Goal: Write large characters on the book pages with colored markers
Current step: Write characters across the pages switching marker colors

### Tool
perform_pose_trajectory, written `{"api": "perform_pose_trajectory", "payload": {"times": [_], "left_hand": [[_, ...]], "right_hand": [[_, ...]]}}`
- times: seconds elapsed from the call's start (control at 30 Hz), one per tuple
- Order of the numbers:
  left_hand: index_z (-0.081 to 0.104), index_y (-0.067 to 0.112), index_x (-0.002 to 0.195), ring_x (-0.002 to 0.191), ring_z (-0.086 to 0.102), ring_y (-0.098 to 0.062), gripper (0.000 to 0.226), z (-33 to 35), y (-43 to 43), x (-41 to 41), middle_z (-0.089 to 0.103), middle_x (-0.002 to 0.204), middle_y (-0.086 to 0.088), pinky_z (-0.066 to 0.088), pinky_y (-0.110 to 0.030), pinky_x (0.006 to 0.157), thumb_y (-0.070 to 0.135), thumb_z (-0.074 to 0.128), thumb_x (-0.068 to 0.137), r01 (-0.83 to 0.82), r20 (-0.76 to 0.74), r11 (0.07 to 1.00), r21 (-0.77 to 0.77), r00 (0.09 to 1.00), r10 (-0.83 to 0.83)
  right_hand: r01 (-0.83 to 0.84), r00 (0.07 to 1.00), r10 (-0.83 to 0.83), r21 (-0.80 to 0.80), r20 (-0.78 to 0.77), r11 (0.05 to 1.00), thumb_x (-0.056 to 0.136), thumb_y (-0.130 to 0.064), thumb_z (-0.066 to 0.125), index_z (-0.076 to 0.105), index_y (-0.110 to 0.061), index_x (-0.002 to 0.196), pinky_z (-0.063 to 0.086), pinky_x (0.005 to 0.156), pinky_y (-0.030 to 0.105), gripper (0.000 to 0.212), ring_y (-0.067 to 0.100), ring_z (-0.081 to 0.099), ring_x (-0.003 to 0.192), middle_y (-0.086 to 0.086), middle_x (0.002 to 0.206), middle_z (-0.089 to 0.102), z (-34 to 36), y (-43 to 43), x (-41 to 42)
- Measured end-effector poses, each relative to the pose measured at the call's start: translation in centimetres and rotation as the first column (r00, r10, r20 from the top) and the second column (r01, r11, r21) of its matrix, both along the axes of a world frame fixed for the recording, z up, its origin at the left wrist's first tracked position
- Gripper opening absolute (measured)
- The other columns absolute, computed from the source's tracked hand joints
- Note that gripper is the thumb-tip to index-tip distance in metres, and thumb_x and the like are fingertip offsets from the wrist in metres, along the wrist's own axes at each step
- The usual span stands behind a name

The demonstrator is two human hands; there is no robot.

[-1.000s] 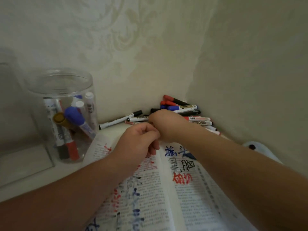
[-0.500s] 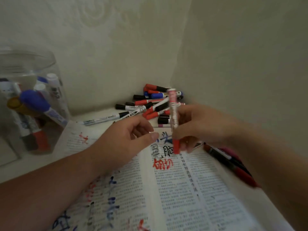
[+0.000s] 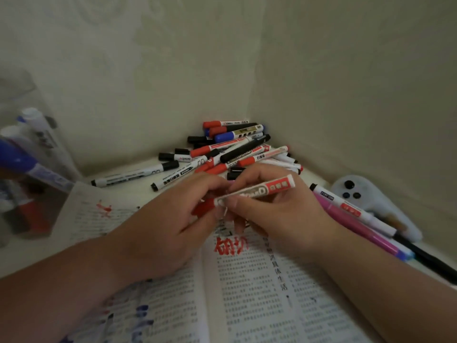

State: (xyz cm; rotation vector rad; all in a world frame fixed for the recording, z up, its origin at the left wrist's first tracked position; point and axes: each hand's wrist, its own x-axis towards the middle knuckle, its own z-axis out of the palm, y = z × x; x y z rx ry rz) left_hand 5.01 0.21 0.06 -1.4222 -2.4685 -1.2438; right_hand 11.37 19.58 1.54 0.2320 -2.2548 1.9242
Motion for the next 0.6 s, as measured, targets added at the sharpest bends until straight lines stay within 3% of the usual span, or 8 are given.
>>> {"api": "perform_pose_trajectory", "payload": {"times": [0.17, 0.3, 0.43, 0.5, 0.6], "left_hand": [[0.044, 0.042, 0.135, 0.109, 0.062, -0.001, 0.033, 0.1, -0.1, 0.1, 0.061, 0.119, 0.026, 0.051, -0.023, 0.083, 0.05, 0.036, 0.104, 0.1, 0.02, 0.994, -0.031, 0.995, -0.1], [0.047, 0.045, 0.112, 0.082, 0.063, -0.002, 0.02, 0.0, -0.1, 0.1, 0.061, 0.091, 0.023, 0.047, -0.019, 0.065, 0.055, 0.031, 0.103, 0.076, -0.06, 0.993, -0.086, 0.995, -0.081], [0.049, 0.046, 0.101, 0.067, 0.06, -0.006, 0.018, 0.3, -0.1, 0.1, 0.059, 0.075, 0.018, 0.043, -0.019, 0.056, 0.057, 0.034, 0.102, 0.04, -0.125, 0.997, -0.073, 0.991, -0.049], [0.054, 0.044, 0.104, 0.071, 0.063, -0.013, 0.028, 0.3, -0.1, 0.1, 0.065, 0.08, 0.011, 0.048, -0.027, 0.06, 0.064, 0.037, 0.097, 0.022, -0.058, 1.0, -0.003, 0.998, -0.022], [0.046, 0.05, 0.12, 0.074, 0.06, -0.015, 0.045, 0.0, -0.5, 0.2, 0.062, 0.09, 0.005, 0.05, -0.035, 0.067, 0.079, 0.036, 0.088, 0.037, 0.139, 0.998, 0.05, 0.989, -0.044]], "right_hand": [[-0.036, 0.996, 0.037, 0.007, -0.075, 0.999, 0.088, -0.003, 0.075, 0.07, -0.007, 0.093, 0.049, 0.066, 0.016, 0.008, 0.002, 0.065, 0.071, -0.006, 0.078, 0.071, -0.2, -0.2, 0.3], [-0.046, 0.994, 0.05, 0.045, -0.093, 0.998, 0.087, -0.014, 0.075, 0.07, -0.005, 0.094, 0.046, 0.061, 0.015, 0.013, 0.002, 0.061, 0.063, -0.008, 0.072, 0.067, -0.2, -0.1, 0.3], [-0.107, 0.989, 0.1, -0.071, -0.107, 0.992, 0.087, -0.011, 0.07, 0.065, 0.001, 0.093, 0.045, 0.056, 0.012, 0.015, 0.002, 0.059, 0.057, -0.008, 0.066, 0.065, 0.0, -0.3, 0.6], [-0.132, 0.988, 0.122, -0.105, -0.096, 0.986, 0.086, -0.013, 0.073, 0.068, -0.008, 0.088, 0.042, 0.049, 0.014, 0.007, 0.004, 0.054, 0.051, -0.003, 0.062, 0.062, 0.5, -0.1, 0.6], [0.029, 0.997, -0.045, -0.22, -0.066, 0.975, 0.078, -0.012, 0.071, 0.066, -0.02, 0.072, 0.033, 0.042, 0.02, 0.011, 0.017, 0.046, 0.045, 0.007, 0.056, 0.056, 1.3, 1.6, 0.3]]}}
